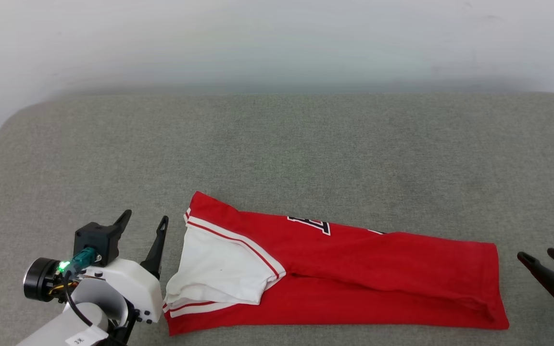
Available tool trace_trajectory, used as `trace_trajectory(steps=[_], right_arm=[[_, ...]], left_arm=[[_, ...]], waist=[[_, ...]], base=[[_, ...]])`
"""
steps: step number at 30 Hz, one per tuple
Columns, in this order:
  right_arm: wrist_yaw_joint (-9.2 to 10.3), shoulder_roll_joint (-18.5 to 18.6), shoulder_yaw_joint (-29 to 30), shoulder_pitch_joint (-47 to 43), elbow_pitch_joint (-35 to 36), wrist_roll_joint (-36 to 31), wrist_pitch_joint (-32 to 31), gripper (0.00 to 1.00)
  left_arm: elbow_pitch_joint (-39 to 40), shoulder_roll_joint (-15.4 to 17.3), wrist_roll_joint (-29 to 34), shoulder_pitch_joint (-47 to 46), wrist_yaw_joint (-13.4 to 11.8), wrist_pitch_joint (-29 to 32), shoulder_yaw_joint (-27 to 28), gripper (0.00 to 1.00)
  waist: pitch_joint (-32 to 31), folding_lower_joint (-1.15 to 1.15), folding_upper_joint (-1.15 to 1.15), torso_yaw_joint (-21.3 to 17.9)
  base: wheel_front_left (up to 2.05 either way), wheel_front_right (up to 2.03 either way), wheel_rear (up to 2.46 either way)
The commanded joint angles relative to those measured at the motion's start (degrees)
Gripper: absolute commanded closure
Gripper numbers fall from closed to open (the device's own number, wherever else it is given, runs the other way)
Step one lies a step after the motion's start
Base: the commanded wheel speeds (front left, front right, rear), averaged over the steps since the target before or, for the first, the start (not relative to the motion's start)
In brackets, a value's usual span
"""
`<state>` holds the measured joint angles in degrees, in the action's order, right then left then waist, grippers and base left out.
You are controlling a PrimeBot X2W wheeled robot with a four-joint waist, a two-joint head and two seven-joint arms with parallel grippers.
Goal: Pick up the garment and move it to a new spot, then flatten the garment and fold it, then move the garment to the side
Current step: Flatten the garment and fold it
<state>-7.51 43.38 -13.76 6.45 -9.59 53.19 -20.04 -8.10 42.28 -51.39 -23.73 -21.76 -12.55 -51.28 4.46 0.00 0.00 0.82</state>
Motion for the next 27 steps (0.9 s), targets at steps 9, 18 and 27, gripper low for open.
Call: trace_trajectory(steps=[9,18,27], right_arm=[[0.05,-0.5,-2.0,1.3,-4.2,3.8,-5.3,0.00],[0.05,-3.4,-6.5,3.9,-10.7,3.6,-4.5,0.00],[0.04,-5.6,-11.7,5.1,-13.7,5.9,-2.9,0.00]], left_arm=[[0.6,-4.3,7.2,3.0,-5.2,-2.7,6.7,0.00],[4.0,-9.3,19.6,9.2,-5.0,-2.7,17.2,0.00],[4.9,-15.6,27.6,14.3,-2.4,-2.7,24.7,0.00]], waist=[[1.4,0.00,0.00,2.2],[3.0,0.00,0.00,4.2],[3.6,0.00,0.00,5.1]], base=[[0.00,0.00,0.00],[0.00,0.00,0.00],[0.00,0.00,0.00]])
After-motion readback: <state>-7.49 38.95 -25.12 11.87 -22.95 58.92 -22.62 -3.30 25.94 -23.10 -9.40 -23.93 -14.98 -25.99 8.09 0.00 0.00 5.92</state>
